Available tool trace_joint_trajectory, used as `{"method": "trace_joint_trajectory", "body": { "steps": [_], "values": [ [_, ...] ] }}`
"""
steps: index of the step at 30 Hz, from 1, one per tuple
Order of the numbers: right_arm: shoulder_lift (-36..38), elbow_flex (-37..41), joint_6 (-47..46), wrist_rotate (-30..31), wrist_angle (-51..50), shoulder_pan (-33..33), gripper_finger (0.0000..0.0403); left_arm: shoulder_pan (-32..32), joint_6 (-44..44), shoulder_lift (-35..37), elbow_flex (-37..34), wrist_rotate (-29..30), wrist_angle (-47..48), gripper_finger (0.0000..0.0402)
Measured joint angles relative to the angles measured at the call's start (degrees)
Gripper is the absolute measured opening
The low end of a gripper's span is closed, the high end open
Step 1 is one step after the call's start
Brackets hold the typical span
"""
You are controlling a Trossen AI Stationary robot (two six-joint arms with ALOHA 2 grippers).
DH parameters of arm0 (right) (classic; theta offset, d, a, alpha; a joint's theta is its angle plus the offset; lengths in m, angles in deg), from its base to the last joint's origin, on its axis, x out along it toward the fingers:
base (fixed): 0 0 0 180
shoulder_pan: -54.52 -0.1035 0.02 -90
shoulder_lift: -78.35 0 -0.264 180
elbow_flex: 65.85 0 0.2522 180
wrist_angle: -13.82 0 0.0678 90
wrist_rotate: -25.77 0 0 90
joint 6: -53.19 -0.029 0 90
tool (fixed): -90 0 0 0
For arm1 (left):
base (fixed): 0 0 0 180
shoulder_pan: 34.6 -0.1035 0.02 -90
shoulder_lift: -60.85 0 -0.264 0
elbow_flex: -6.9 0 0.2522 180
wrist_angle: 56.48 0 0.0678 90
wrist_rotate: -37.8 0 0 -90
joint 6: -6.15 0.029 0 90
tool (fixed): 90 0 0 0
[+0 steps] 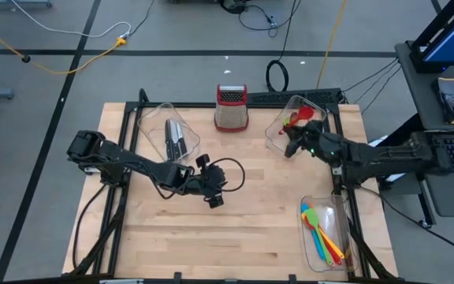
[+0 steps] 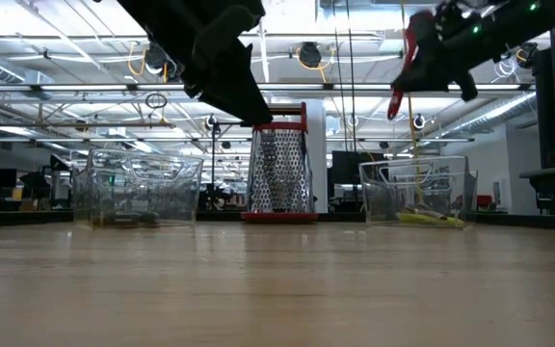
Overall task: Pick & Place Kitchen Items
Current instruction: Put the red serving spoon into the top right transparent bin
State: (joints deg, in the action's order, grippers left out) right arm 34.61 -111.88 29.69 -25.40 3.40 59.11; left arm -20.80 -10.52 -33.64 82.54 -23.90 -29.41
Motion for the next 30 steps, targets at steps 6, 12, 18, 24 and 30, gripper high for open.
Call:
{"method": "trace_joint_trajectory", "body": {
  "steps": [6,12,18,24,30],
  "values": [
    [0.0,0.0,-9.1,-16.5,-9.3,14.2,0.0034,1.0,0.0,0.0,0.0,-0.1,-0.1,0.0152],
    [-1.5,0.0,-12.8,-28.7,-17.1,26.6,0.0034,1.7,0.0,0.0,0.0,-0.2,-0.2,0.0152],
    [-4.9,-0.8,-13.6,-40.3,-18.9,35.4,0.0034,1.7,-0.1,0.0,0.0,-0.3,-0.3,0.0152],
    [-10.8,-6.7,-12.1,-46.4,-27.1,39.2,0.0034,1.7,-0.1,0.0,0.0,-0.3,-0.3,0.0152],
    [-17.0,-13.0,-11.6,-49.6,-35.4,39.9,0.0034,1.7,0.0,0.0,0.0,-0.3,-0.3,0.0152]
  ]
}}
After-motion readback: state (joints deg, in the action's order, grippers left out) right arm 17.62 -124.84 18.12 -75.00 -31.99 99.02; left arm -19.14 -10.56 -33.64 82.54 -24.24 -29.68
